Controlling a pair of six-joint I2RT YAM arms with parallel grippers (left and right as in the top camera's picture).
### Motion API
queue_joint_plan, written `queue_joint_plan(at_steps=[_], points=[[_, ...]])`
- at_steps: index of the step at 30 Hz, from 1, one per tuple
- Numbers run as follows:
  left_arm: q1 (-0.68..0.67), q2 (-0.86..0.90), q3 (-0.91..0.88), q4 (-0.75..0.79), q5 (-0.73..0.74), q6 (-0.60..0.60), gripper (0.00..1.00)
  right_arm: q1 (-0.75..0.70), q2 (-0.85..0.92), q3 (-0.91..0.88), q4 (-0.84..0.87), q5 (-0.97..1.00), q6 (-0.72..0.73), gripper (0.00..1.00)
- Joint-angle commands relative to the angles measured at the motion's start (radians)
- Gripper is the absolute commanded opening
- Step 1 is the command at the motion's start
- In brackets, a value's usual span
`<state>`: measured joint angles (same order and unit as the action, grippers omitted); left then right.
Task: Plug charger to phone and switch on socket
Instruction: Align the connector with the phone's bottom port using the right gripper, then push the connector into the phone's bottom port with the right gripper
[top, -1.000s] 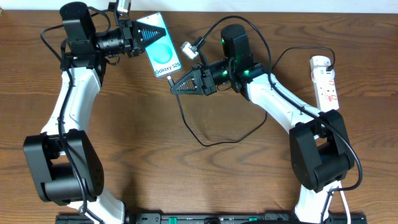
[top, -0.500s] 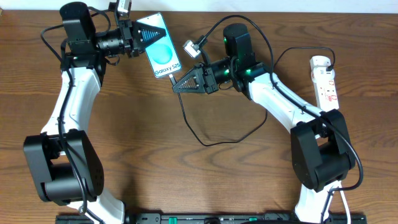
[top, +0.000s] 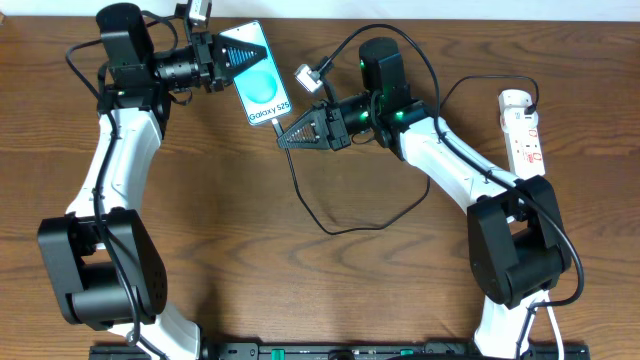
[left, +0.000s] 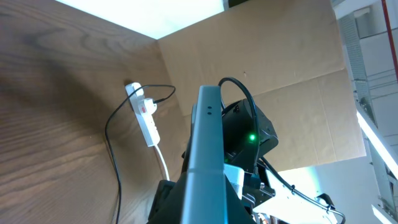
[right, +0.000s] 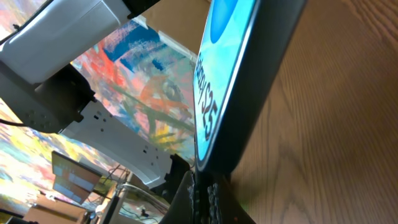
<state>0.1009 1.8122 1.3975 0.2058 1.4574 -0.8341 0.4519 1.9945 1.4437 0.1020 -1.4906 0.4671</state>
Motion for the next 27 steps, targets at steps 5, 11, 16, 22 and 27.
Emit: queue_joint_plan(at_steps=[5, 11, 16, 22, 27], points=[[-0.005, -0.007, 0.011, 0.006, 0.026, 0.01, 0.07, -0.007, 0.004, 0.008, 0.003, -0.001, 0.008, 0.01], [-0.014, -0.007, 0.011, 0.006, 0.023, 0.01, 0.07, -0.006, 0.004, 0.008, 0.003, 0.0, 0.008, 0.01], [-0.016, -0.007, 0.011, 0.006, 0.023, 0.01, 0.07, -0.006, 0.004, 0.008, 0.003, 0.0, 0.009, 0.01], [-0.016, -0.007, 0.011, 0.006, 0.023, 0.01, 0.07, -0.006, 0.004, 0.008, 0.003, 0.0, 0.012, 0.01], [-0.016, -0.007, 0.011, 0.006, 0.022, 0.01, 0.07, -0.005, 0.004, 0.008, 0.003, 0.004, 0.018, 0.01]])
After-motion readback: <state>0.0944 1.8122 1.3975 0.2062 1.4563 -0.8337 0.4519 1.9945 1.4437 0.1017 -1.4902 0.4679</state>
